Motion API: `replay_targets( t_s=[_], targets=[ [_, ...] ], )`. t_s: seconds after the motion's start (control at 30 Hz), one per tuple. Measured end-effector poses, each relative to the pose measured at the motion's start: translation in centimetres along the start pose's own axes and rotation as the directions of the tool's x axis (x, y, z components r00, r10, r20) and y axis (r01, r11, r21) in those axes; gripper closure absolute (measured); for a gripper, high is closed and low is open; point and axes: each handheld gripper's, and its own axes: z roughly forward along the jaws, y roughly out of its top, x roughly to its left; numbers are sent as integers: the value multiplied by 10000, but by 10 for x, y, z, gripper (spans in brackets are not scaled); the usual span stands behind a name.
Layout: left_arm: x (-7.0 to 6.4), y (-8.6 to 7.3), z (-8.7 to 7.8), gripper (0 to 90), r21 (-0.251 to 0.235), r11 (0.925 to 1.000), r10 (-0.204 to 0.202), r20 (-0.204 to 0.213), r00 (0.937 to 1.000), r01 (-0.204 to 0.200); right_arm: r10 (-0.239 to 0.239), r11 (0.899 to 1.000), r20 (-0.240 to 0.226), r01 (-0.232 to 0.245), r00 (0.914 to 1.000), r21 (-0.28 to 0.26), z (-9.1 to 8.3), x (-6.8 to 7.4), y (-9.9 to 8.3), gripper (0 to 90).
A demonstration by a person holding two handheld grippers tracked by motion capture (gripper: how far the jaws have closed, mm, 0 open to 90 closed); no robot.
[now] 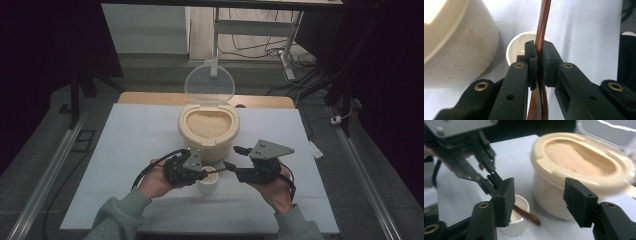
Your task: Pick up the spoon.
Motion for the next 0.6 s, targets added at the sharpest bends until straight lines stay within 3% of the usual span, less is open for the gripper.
replay_targets(
  t_s=[0.07, 0.13, 0.17, 0.2, 0.33, 0.37, 0.47, 0.57, 0.6],
  targets=[
    [0, 0, -1, 830, -87, 10000, -28, -86, 10000, 28, 673, 9977, 298, -674, 9973, 41, -6, 1, -8, 396],
    [-1, 0, -2, 830, -190, 9998, -84, -237, 9997, 80, 846, 9964, 427, -850, 9955, 65, -7, 1, -11, 388],
    [-1, 0, -2, 830, -243, 9997, -112, -312, 9994, 105, 1292, 9914, 762, -1303, 9887, 96, -10, 4, -14, 386],
    [-1, 0, -2, 830, -312, 9994, -148, -427, 9990, 135, 1292, 9914, 762, -1303, 9887, 96, -10, 4, -14, 386],
    [-5, 2, -2, 831, -548, 9984, -215, -970, 9951, 162, 2411, 9700, 1305, -2430, 9617, -17, -11, 12, -21, 393],
    [-6, 2, -1, 831, -587, 9982, -219, -1094, 9938, 155, 2727, 9617, 1413, -2739, 9517, -112, -9, 18, -25, 397],
    [-9, 3, 1, 830, -734, 9971, -308, -1386, 9899, 208, 3028, 9528, 1415, -3028, 9425, -225, -7, 23, -28, 407],
    [-13, 5, 3, 830, -806, 9966, -312, -1732, 9844, 175, 3474, 9377, 1457, -3439, 9263, -495, 0, 29, -30, 425],
    [-14, 5, 4, 830, -862, 9961, -343, -1825, 9826, 188, 3474, 9377, 1457, -3439, 9263, -495, 0, 29, -30, 425]
  ],
)
